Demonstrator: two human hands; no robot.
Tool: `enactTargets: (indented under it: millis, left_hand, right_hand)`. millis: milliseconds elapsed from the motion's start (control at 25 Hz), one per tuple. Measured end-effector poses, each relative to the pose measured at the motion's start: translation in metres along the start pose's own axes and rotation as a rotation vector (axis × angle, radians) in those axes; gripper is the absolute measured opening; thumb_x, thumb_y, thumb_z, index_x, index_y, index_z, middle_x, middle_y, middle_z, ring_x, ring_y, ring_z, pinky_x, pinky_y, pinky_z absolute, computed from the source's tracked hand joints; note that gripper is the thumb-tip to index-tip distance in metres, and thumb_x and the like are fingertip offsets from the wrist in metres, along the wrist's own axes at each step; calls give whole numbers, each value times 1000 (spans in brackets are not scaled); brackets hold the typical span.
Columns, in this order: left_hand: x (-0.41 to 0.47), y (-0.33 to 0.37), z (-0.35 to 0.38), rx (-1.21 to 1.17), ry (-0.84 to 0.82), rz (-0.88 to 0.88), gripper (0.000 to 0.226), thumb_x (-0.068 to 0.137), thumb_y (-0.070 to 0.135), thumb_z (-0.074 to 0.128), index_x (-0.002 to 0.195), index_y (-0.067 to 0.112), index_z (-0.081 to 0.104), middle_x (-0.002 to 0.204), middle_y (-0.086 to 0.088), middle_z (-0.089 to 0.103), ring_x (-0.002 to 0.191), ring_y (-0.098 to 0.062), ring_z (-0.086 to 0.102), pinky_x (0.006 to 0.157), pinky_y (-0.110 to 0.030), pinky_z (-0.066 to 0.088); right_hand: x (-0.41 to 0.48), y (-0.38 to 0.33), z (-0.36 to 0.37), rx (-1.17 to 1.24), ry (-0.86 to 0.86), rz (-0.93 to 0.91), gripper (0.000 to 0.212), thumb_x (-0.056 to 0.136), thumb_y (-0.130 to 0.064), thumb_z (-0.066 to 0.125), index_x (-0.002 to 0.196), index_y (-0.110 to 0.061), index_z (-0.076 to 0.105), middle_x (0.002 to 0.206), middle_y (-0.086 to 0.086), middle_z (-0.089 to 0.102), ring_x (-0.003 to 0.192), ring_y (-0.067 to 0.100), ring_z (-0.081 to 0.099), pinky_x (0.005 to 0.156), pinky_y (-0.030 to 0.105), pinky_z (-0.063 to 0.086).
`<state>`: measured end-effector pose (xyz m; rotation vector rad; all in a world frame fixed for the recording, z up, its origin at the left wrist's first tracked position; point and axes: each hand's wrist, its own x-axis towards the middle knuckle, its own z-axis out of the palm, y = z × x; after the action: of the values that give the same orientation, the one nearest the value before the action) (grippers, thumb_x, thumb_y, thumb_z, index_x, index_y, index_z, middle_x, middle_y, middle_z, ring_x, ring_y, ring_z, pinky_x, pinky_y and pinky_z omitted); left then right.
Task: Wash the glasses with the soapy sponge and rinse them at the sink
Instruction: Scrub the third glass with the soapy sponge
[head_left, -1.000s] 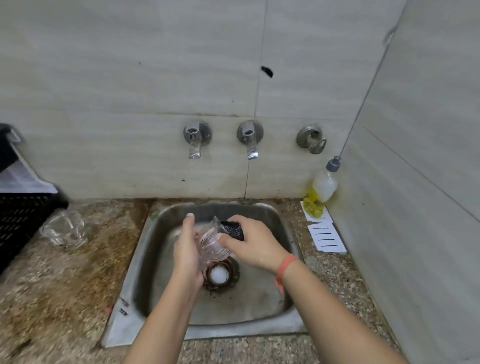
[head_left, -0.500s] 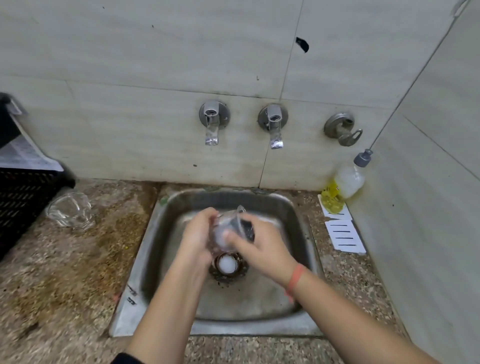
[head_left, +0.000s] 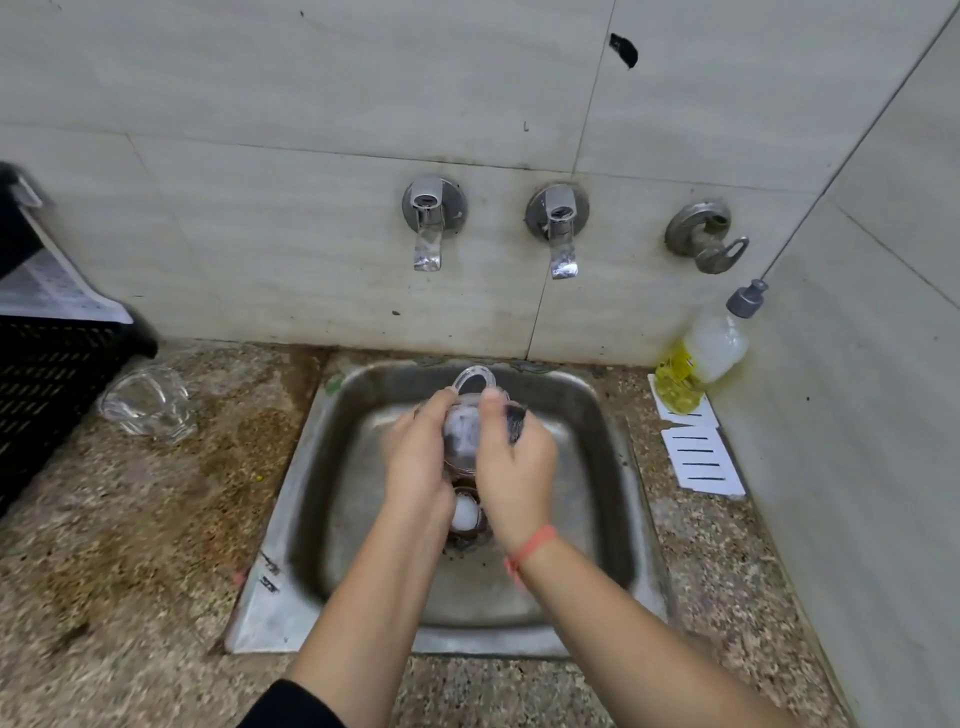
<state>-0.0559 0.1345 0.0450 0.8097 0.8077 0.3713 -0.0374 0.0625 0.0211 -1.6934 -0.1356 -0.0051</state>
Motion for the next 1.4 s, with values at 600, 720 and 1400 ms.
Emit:
enactTargets:
  millis: [600, 720, 1400]
  left_hand:
    - [-2, -7, -7, -136, -212, 89, 18, 87, -1, 58, 99, 12, 62, 76, -4, 65, 71, -18, 62, 73, -33, 50]
    - [-4, 1, -4, -94, -207, -267, 20, 90, 26, 62, 98, 9, 66, 91, -12, 68, 77, -23, 66, 77, -35, 53]
    - [5, -12, -4, -99, -179, 68, 26, 83, 1, 66, 105, 9, 54, 97, -11, 66, 91, -26, 61, 99, -48, 45]
  right_hand:
    - [18, -12, -10, 401, -201, 694, 38, 89, -37, 59, 105, -4, 68, 100, 14, 72, 80, 24, 69, 66, 30, 55]
    - [-1, -6, -13, -171, -20, -181, 41, 87, -48, 48, 84, -11, 66, 75, 0, 69, 69, 13, 62, 64, 27, 46]
    - [16, -20, -7, 651, -130, 803, 35, 93, -37, 55, 95, -4, 65, 87, 14, 70, 73, 27, 68, 68, 35, 56]
